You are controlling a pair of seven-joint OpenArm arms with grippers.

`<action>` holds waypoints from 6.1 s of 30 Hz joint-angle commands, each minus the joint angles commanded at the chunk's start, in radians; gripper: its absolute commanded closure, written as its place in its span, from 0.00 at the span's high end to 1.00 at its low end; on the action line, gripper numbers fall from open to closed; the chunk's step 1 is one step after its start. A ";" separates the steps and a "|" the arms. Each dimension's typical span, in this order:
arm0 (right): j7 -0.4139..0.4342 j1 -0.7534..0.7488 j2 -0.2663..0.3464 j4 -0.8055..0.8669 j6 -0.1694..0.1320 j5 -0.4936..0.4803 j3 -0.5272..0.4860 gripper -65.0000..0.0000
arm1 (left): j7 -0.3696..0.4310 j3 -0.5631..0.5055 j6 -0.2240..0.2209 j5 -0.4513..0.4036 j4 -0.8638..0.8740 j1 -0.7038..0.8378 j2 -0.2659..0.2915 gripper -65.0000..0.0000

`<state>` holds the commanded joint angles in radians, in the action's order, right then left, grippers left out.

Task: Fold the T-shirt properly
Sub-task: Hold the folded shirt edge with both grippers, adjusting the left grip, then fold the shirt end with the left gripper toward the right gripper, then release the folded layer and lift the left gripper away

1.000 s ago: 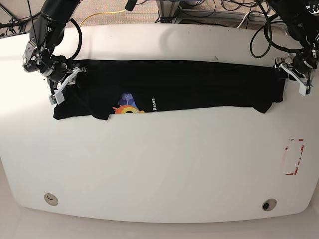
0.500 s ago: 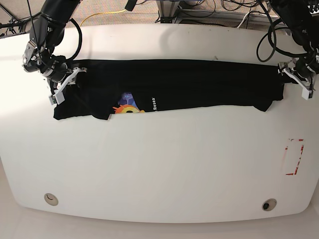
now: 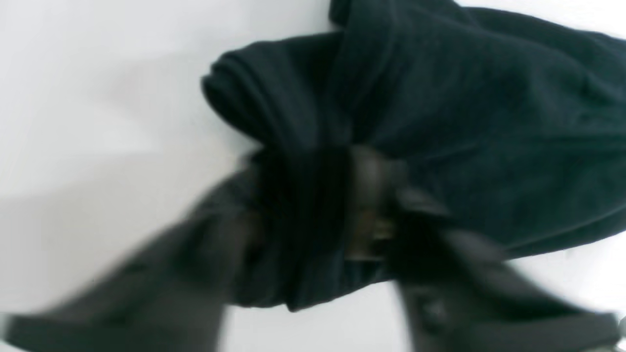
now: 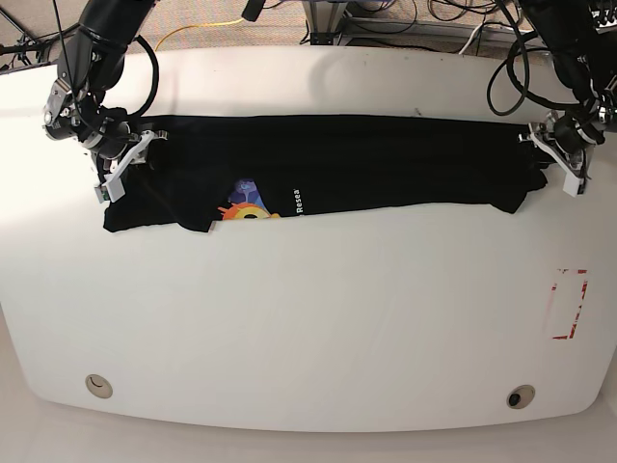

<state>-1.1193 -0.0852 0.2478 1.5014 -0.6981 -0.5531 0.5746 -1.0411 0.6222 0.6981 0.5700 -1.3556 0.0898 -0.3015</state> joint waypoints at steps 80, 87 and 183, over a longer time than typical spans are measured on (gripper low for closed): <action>-0.002 0.017 -0.002 0.000 0.000 0.000 -0.003 0.26 | -0.229 -0.784 0.000 -0.074 -0.621 -0.195 0.377 0.59; -0.002 0.021 -0.002 0.000 0.000 0.000 -0.003 0.26 | -0.213 -0.723 0.000 -0.077 -0.620 -0.155 0.262 0.59; -0.002 0.020 -0.029 -0.005 0.000 0.002 -0.002 0.26 | -0.080 -1.160 0.000 -0.531 -0.643 0.032 0.245 0.49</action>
<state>-1.1208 -0.0652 0.2186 1.4968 -0.6981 -0.5516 0.5731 -1.1208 -0.5378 0.6981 0.0391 -1.9985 0.1220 -0.0560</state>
